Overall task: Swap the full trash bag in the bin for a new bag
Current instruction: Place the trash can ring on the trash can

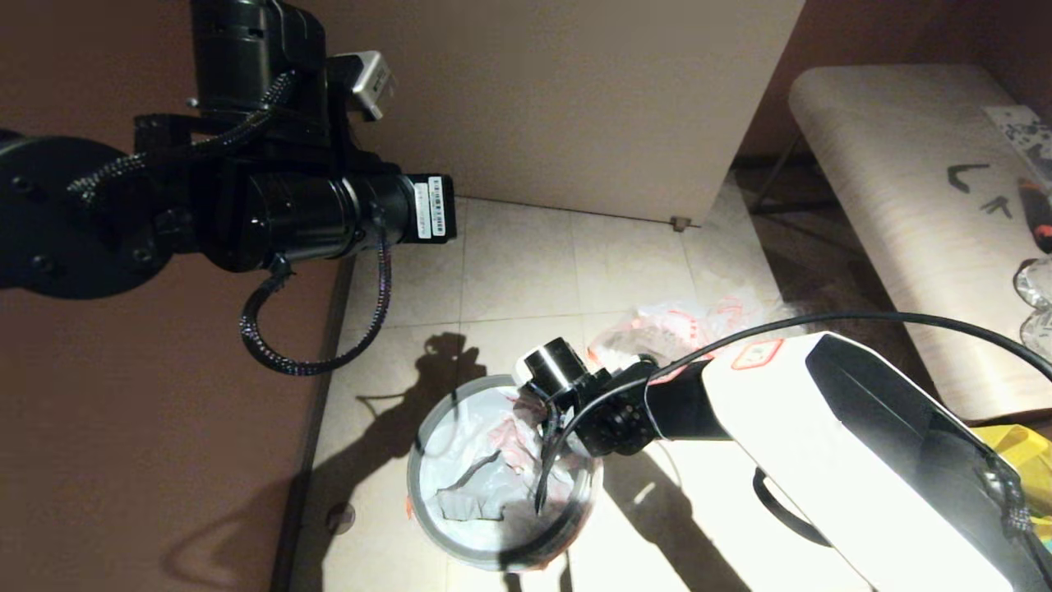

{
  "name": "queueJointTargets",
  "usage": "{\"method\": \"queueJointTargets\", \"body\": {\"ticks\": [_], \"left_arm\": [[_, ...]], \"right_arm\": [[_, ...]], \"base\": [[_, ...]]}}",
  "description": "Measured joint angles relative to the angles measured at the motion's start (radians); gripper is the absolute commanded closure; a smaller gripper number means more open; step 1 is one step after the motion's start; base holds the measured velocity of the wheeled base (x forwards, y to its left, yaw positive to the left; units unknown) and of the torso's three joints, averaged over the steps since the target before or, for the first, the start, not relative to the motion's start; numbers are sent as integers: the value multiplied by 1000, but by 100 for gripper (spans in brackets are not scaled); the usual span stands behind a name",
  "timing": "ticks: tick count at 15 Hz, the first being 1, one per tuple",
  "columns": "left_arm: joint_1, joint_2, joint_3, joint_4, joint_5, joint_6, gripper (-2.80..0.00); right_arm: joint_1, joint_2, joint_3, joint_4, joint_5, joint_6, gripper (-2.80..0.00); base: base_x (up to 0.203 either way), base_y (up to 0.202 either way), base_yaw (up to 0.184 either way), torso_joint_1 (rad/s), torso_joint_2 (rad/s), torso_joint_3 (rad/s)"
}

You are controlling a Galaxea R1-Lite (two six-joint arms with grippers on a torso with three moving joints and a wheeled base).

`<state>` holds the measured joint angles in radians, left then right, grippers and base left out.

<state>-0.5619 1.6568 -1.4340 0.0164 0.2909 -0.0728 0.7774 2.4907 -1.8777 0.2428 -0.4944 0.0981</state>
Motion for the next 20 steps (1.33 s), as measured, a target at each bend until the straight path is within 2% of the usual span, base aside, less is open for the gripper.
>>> {"method": "queueJointTargets", "body": {"ticks": [14,20], "left_arm": [[-1,3,0,0,0,2,0],[0,6,-2,0,0,2,0]], "right_arm": [[15,18,25,-6,-16,-2,0],[4,73,-54,-6,-14,-28,0]], "base": [[0,0,0,0,0,0],[0,0,0,0,0,0]]}}
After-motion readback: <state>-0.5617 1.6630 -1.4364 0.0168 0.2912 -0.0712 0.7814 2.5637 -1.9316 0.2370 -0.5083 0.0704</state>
